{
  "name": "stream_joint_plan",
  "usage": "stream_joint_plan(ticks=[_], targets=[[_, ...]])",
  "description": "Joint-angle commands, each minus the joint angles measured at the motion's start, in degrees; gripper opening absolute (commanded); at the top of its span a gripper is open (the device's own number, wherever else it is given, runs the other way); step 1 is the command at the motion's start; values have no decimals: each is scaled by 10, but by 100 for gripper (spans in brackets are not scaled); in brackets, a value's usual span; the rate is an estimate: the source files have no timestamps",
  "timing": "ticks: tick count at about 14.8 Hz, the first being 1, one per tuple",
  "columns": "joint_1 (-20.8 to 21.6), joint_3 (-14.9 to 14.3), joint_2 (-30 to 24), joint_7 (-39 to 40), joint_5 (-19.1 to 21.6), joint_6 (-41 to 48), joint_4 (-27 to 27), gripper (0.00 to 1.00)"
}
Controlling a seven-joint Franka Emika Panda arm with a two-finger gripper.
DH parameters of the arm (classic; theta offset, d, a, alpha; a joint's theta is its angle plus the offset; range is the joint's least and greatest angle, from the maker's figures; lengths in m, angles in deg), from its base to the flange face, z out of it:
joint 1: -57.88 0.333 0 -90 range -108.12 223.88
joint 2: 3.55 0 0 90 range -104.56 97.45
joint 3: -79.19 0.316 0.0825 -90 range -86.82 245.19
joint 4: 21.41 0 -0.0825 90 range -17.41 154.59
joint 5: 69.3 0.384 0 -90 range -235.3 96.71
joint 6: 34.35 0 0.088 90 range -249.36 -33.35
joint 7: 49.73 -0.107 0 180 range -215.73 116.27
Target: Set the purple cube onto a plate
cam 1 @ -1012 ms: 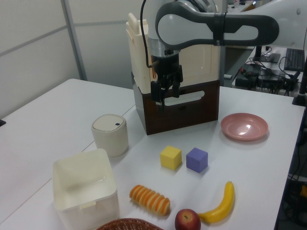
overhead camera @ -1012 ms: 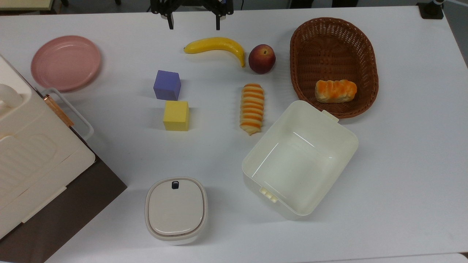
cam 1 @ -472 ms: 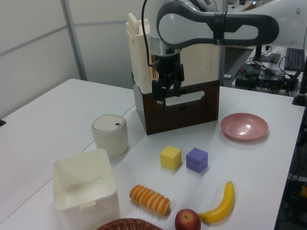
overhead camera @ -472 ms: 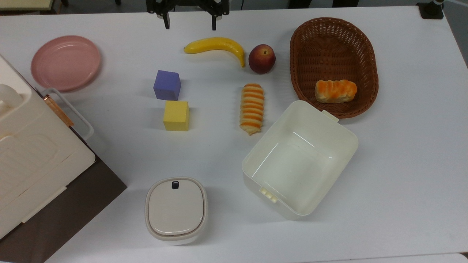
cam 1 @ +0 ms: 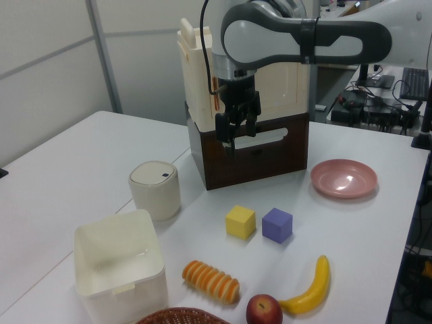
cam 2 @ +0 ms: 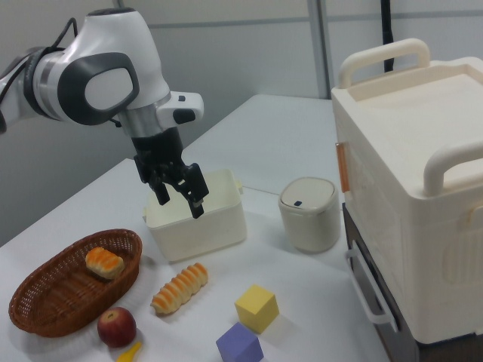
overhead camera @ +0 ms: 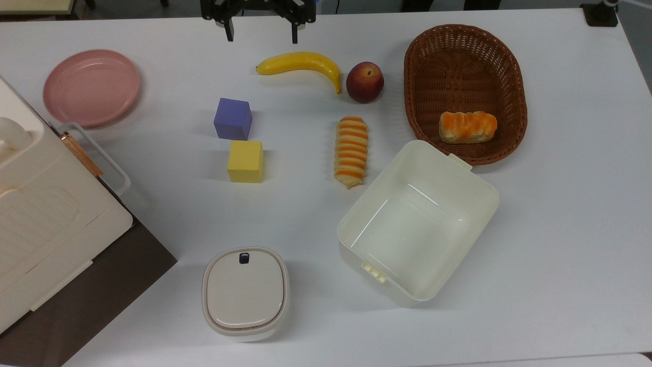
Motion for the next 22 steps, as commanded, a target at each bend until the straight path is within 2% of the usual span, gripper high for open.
stream_joint_plan(ticks=[1,4,6,9,13,15,19,22], targets=[[5,-3,-8,1,-8,2,23,100],[7,-3,-4,1,-10,-2,29,100],[5,-3,-11,32,-10,-28,62,100],[-3,-4,-14,37,-10,-54,89,100],[-47,-8,-63,64,-12,-124,201,100],[-55,-12,-64,78,-13,-131,215,100],[-71,-15,-84,88,-14,-202,290,100],[-72,-15,-89,88,-24,-228,321,100]])
